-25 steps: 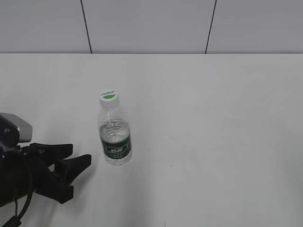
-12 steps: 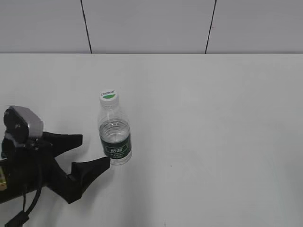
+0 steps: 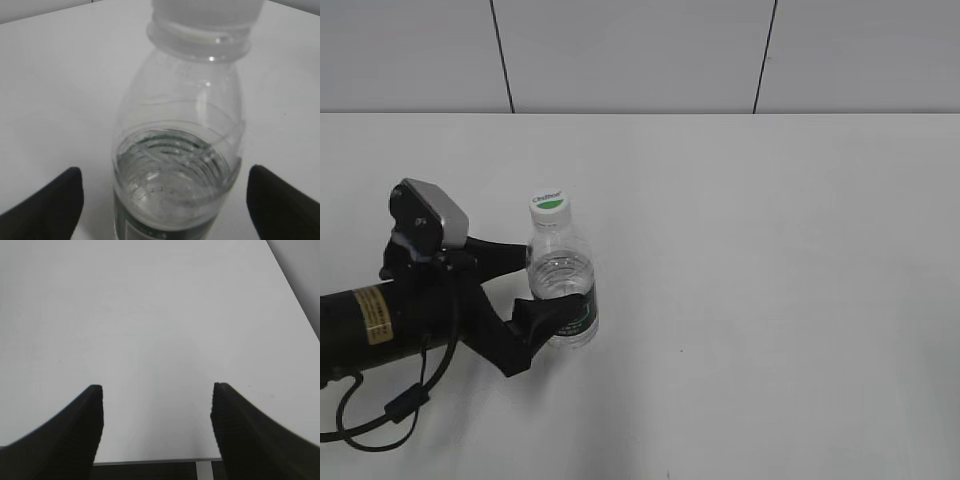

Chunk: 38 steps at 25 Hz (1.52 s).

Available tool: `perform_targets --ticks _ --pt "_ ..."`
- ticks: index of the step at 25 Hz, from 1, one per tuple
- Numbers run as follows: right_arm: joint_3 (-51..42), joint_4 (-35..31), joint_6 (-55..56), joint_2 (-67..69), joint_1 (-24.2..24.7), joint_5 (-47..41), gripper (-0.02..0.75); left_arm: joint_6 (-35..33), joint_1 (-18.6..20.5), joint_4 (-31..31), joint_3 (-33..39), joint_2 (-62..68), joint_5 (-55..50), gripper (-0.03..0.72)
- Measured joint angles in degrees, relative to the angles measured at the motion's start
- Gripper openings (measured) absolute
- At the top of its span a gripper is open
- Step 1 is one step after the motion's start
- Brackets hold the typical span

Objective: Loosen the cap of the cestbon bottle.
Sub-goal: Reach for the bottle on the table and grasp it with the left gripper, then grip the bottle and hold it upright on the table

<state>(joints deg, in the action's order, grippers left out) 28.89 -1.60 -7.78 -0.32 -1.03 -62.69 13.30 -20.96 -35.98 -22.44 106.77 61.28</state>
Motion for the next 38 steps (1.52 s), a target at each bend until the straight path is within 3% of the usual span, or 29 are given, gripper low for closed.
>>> perform_targets --ticks 11,18,32,38 --pt "0.00 0.06 0.00 0.00 0.00 0.00 0.519 2.01 0.00 -6.50 -9.79 6.05 0.52 0.519" --pt "0.00 0.29 0.00 0.00 0.00 0.00 0.519 2.30 0.00 -7.16 -10.32 6.19 0.47 0.482" --pt "0.00 0.40 0.00 0.00 0.00 0.00 0.519 2.35 0.00 -7.78 -10.32 6.19 0.47 0.477" --pt "0.00 0.41 0.00 0.00 0.00 0.00 0.519 2.35 0.00 -8.03 -10.32 6.19 0.64 0.405"
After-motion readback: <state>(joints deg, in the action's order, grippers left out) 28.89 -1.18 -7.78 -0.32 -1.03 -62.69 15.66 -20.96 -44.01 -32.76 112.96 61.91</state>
